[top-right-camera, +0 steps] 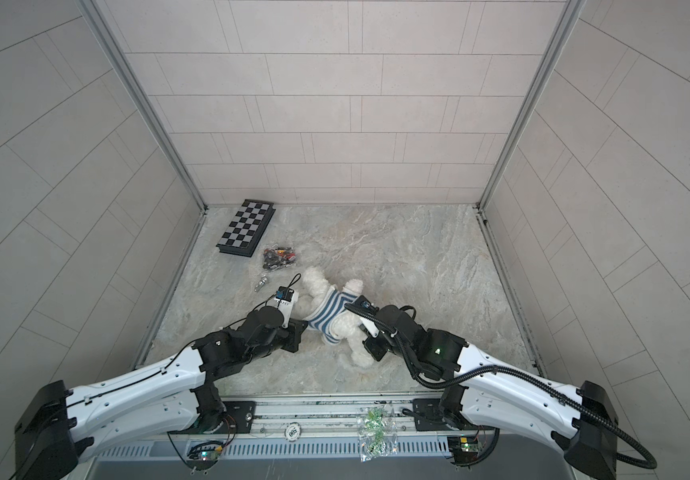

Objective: Dress the teddy bear

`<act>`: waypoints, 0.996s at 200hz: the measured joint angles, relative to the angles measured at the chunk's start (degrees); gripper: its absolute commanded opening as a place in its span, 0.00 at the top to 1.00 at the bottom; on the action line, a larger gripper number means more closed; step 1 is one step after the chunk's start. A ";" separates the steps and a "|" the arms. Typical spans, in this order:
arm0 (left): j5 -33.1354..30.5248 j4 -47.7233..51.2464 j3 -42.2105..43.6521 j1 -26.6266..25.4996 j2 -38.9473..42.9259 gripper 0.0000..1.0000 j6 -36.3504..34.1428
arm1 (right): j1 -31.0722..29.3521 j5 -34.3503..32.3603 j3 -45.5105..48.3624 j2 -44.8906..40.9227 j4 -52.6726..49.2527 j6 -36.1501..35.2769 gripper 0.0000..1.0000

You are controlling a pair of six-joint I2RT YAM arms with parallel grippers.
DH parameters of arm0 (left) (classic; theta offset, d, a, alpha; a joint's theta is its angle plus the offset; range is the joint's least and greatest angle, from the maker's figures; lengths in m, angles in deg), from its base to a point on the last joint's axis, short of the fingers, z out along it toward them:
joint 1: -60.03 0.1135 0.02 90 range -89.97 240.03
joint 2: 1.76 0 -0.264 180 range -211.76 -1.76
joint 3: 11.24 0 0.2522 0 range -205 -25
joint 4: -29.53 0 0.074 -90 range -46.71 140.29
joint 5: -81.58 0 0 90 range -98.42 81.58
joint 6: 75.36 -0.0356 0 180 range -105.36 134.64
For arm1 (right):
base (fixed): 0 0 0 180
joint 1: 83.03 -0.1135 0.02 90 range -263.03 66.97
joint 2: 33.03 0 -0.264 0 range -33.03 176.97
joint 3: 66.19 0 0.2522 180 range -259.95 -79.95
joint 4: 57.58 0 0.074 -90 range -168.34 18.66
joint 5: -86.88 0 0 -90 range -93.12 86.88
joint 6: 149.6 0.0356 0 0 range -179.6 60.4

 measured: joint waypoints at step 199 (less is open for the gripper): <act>0.92 0.96 -16.76 0.72 -12.44 0.70 -6.29 | 0.22 0.22 0.42 1.09 1.88 -2.05 1.00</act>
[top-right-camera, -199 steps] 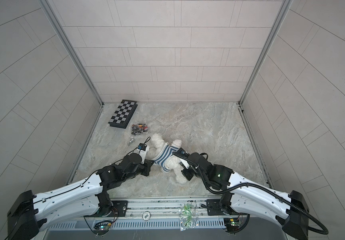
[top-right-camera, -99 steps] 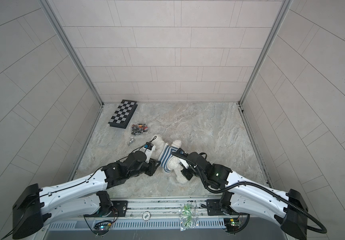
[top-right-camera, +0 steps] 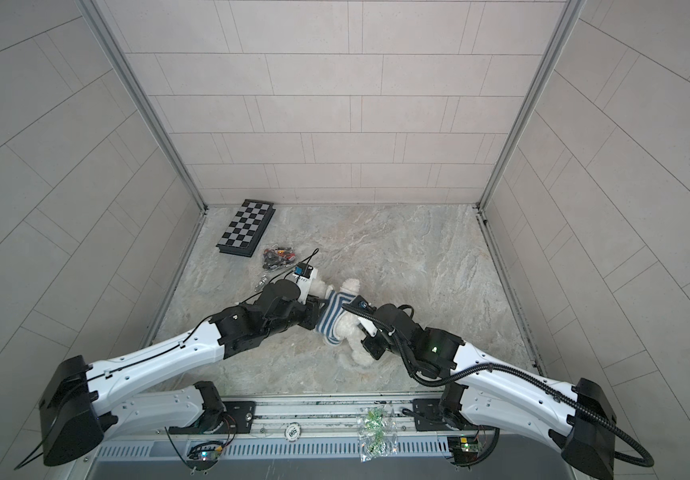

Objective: Dress the teddy bear

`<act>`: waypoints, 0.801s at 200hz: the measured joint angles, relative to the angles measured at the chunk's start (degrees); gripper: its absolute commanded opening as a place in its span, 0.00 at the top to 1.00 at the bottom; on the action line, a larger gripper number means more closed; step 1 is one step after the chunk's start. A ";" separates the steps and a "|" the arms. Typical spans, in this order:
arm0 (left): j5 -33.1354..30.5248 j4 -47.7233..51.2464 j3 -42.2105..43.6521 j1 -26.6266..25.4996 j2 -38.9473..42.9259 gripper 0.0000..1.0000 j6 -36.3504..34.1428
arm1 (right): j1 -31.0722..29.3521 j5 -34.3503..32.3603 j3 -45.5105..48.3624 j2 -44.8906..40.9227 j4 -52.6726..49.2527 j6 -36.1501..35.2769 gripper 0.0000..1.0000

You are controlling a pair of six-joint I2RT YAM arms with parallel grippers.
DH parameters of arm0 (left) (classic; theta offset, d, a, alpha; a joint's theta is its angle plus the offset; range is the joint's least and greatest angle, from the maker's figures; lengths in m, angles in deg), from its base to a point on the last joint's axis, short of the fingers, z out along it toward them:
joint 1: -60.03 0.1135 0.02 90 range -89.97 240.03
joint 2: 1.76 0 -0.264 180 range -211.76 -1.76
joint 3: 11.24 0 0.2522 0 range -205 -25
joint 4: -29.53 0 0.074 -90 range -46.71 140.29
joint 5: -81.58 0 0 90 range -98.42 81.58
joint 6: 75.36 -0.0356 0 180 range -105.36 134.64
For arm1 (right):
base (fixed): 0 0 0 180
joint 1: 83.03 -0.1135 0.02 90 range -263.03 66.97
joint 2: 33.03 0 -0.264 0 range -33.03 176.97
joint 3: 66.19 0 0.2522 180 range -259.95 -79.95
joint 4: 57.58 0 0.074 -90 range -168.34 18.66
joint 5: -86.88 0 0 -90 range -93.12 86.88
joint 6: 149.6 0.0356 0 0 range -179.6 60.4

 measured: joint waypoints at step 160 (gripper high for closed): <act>2.54 -2.60 4.35 7.43 1.25 1.00 1.01 | 0.09 0.09 1.73 -3.10 0.55 -1.07 1.00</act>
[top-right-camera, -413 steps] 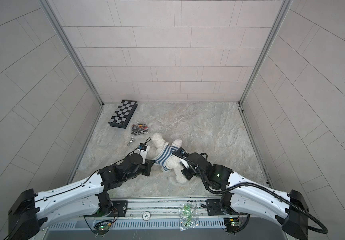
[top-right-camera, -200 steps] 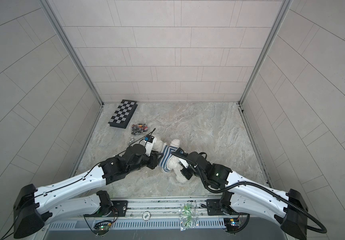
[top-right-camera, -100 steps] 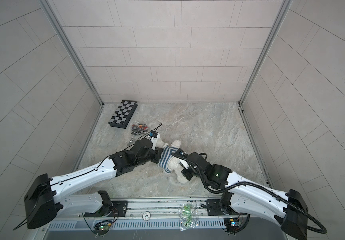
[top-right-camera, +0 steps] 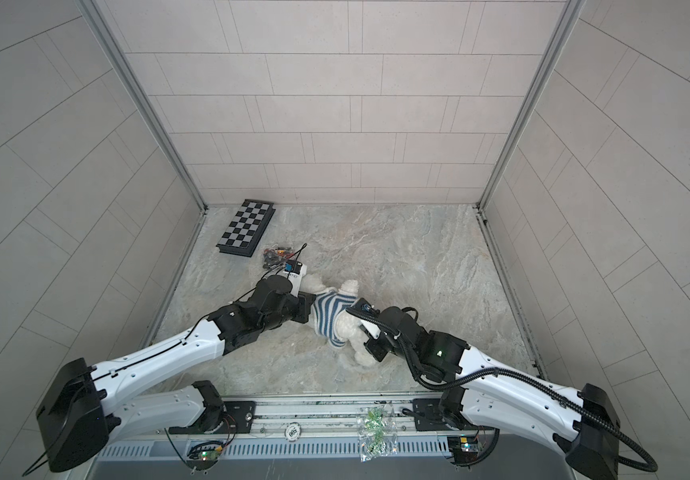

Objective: Dress the teddy bear

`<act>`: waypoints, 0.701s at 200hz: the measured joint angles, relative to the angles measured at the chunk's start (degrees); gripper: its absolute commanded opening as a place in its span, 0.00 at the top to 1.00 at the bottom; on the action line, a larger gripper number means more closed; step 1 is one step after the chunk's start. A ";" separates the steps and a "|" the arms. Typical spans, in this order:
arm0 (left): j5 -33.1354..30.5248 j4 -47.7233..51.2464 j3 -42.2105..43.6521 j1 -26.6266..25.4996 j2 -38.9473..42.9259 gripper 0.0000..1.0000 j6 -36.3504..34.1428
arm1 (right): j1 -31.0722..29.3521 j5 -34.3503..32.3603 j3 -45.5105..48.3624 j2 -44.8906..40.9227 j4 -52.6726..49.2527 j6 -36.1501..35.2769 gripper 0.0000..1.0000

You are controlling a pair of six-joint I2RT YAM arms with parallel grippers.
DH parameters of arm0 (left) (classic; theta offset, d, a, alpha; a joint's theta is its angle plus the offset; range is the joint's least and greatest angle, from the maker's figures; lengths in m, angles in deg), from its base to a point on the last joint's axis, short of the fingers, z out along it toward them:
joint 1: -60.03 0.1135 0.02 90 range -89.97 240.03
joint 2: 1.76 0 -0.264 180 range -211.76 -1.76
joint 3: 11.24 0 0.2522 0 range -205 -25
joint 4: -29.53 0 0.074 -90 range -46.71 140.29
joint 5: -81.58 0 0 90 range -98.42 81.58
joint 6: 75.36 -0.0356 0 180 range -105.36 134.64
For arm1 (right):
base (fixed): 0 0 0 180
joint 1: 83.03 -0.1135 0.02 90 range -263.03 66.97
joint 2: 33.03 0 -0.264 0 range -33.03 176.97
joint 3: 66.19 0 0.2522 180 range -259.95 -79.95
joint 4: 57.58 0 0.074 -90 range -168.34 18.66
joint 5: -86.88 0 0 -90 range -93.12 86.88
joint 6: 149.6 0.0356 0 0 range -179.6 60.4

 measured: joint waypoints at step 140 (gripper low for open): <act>1.57 0.24 1.84 -2.84 3.50 0.67 -3.54 | -0.07 0.81 0.44 -0.22 0.66 -0.35 1.00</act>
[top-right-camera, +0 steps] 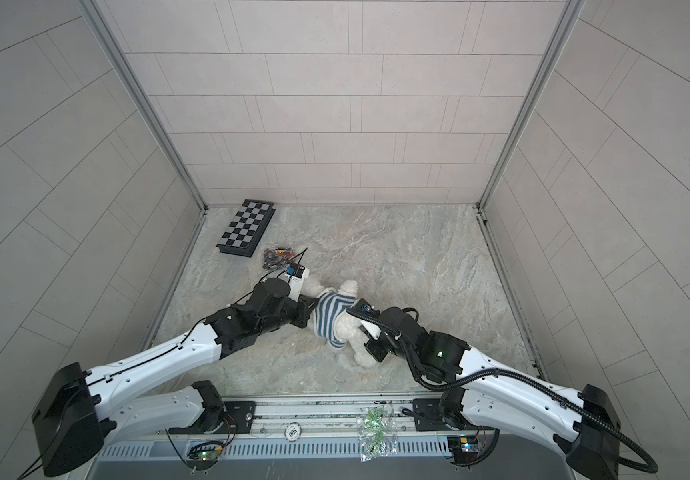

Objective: Dress the teddy bear

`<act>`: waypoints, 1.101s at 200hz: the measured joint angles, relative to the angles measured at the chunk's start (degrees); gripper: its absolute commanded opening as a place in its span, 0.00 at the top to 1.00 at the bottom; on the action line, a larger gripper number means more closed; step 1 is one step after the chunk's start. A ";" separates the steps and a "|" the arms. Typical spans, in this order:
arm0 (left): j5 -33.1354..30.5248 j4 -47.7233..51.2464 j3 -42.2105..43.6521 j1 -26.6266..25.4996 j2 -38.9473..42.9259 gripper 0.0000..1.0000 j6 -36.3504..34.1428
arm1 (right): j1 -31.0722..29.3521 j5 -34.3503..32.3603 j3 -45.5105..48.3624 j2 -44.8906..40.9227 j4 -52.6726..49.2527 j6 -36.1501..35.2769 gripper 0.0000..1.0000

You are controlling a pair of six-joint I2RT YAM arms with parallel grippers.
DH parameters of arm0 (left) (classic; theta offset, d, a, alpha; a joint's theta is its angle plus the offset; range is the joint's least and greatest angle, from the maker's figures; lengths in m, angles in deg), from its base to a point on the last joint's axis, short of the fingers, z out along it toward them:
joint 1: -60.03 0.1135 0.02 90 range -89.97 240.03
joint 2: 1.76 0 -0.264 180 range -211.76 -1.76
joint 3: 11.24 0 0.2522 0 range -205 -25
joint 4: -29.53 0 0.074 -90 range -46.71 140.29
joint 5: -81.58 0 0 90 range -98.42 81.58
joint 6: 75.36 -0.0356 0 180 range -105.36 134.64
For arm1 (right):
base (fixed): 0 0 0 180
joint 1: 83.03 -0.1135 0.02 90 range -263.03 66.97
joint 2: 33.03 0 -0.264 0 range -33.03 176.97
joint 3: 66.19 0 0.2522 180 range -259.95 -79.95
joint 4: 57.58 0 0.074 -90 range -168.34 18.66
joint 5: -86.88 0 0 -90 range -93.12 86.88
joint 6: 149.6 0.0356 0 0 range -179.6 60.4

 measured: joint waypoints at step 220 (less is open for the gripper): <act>-4.52 0.15 10.32 -9.92 4.61 1.00 7.52 | 0.00 0.22 0.00 0.28 0.55 0.48 1.00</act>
